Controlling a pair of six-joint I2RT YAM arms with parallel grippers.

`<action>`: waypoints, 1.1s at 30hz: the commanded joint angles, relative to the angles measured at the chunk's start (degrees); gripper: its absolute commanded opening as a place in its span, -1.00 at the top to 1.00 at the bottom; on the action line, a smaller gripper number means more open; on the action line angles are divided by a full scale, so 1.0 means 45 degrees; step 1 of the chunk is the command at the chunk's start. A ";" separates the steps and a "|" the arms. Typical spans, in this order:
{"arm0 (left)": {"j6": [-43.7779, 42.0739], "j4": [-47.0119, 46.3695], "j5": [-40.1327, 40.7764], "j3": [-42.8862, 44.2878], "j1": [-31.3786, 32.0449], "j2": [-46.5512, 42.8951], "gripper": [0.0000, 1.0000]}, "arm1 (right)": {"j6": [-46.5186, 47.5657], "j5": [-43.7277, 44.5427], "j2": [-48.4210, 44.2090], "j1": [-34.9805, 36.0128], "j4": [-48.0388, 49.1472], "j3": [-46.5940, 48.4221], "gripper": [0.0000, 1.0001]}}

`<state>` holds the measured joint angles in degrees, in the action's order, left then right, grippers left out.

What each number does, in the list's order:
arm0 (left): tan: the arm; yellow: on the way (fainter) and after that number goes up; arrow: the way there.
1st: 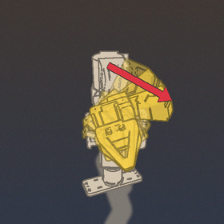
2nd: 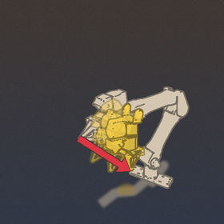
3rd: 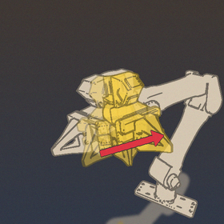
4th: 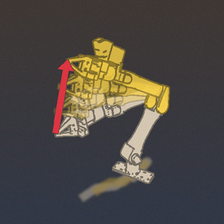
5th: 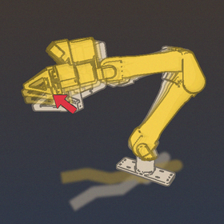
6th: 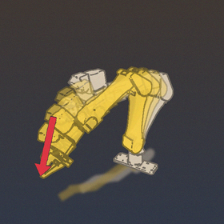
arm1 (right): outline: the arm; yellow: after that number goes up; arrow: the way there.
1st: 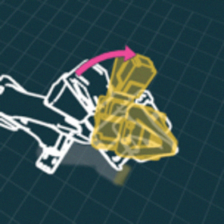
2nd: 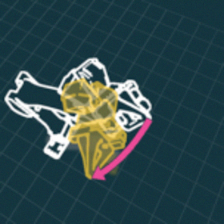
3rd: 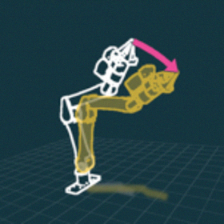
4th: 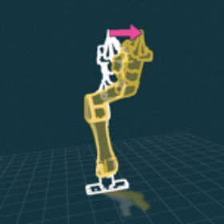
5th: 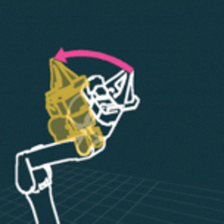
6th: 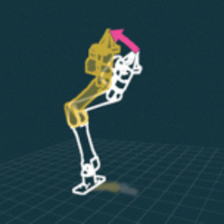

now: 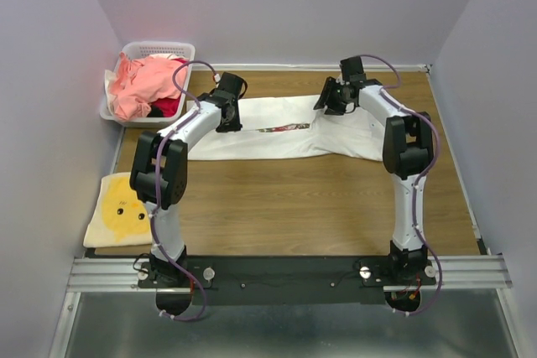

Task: Fold and stack the t-shirts
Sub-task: Fold the tshirt

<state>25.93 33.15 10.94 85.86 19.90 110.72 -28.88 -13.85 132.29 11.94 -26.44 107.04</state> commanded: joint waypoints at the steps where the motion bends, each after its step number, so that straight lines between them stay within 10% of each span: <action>1: -0.0196 0.0212 0.0284 0.0567 -0.0008 0.0279 0.26 | 0.0404 0.0985 -0.1310 0.0060 0.0015 -0.0251 -0.20; 23: -0.0197 0.0954 0.1357 0.0415 -0.0711 0.0926 0.26 | -0.1335 0.5186 -0.3910 0.0041 -0.1567 -0.5153 -0.23; 33: 0.0213 0.1033 0.1299 -0.2010 -0.0731 -0.0052 0.27 | -0.1355 0.6103 -0.0983 -0.0134 -0.3048 -0.3049 -0.22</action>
<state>25.56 35.99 15.40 80.55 16.60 113.40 -34.52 9.06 119.57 11.97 -34.96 88.47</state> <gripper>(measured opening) 0.369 0.613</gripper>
